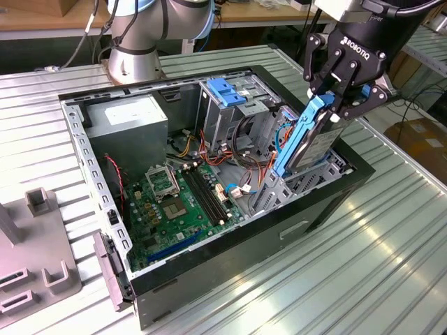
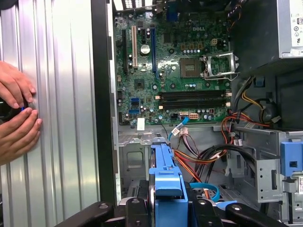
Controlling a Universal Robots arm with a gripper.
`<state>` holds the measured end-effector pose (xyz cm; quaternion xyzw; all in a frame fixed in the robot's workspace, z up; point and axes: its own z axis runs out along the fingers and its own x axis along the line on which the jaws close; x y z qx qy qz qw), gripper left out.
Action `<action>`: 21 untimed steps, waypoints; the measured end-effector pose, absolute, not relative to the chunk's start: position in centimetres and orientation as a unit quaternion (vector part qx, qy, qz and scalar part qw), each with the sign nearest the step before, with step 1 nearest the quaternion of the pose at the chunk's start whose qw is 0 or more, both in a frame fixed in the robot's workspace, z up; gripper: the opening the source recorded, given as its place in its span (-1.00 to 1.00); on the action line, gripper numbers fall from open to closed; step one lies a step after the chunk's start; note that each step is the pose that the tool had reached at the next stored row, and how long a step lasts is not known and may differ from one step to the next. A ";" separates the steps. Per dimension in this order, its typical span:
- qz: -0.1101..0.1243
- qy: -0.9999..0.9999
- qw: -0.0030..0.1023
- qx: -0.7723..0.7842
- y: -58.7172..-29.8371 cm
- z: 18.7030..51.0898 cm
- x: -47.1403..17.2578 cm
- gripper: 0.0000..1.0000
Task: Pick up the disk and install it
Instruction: 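Insert the disk into the insertion slot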
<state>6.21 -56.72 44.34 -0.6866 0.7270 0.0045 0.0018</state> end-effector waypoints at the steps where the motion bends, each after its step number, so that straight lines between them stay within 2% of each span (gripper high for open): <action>1: 0.004 0.727 0.002 -0.687 -56.7 44.3 6.2 -0.25; 21: 0.004 0.727 0.002 -0.687 -56.7 43.1 6.2 -0.25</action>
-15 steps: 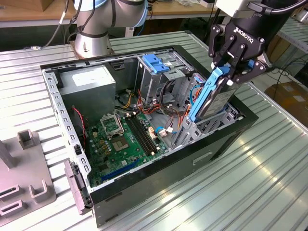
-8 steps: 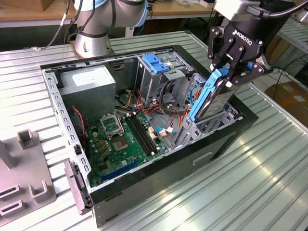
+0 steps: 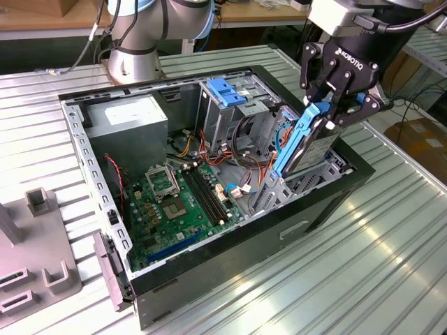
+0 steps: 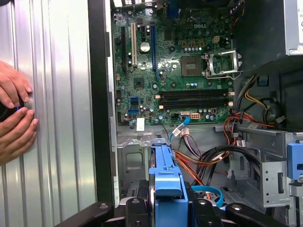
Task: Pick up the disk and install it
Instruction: 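Insert the disk into the insertion slot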
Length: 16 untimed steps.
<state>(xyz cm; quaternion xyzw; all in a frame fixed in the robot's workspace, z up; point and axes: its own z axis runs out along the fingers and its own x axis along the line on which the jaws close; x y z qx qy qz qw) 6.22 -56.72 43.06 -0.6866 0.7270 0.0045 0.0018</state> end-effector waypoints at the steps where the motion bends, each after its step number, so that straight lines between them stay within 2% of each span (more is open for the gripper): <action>1: 0.004 0.727 0.002 -0.687 -56.7 43.0 6.2 -0.25; 16: 0.005 0.727 0.002 -0.687 -56.7 42.1 6.2 -0.25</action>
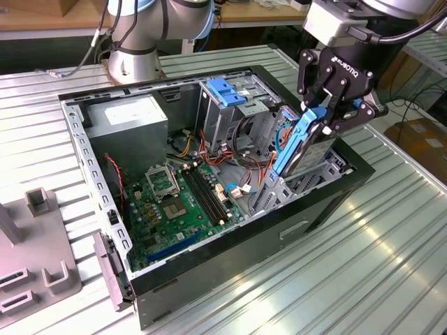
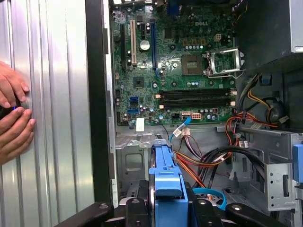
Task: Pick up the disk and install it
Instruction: 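Insert the disk into the insertion slot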
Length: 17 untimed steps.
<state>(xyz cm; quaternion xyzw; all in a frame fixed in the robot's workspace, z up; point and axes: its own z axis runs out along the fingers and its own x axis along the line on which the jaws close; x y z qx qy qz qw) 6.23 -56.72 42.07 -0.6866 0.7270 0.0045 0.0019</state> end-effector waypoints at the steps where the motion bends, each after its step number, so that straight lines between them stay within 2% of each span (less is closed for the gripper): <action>1: 0.004 0.727 0.002 -0.687 -56.7 42.0 6.2 -0.25; 17: 0.004 0.727 0.002 -0.687 -56.7 41.2 6.3 -0.25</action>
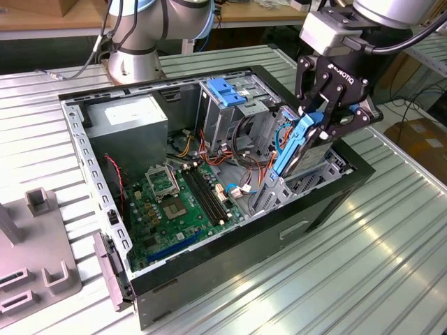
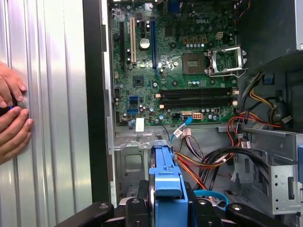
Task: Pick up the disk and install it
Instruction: 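Insert the disk into the insertion slot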
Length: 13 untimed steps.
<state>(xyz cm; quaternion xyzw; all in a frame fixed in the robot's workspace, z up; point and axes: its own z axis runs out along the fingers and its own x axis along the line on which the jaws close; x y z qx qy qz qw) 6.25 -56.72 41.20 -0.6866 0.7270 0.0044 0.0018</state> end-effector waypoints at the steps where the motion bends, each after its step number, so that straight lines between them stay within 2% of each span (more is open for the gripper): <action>1: 0.004 0.727 0.002 -0.687 -56.7 41.1 6.3 -0.25; 13: 0.004 0.727 0.002 -0.687 -56.7 40.4 6.3 -0.25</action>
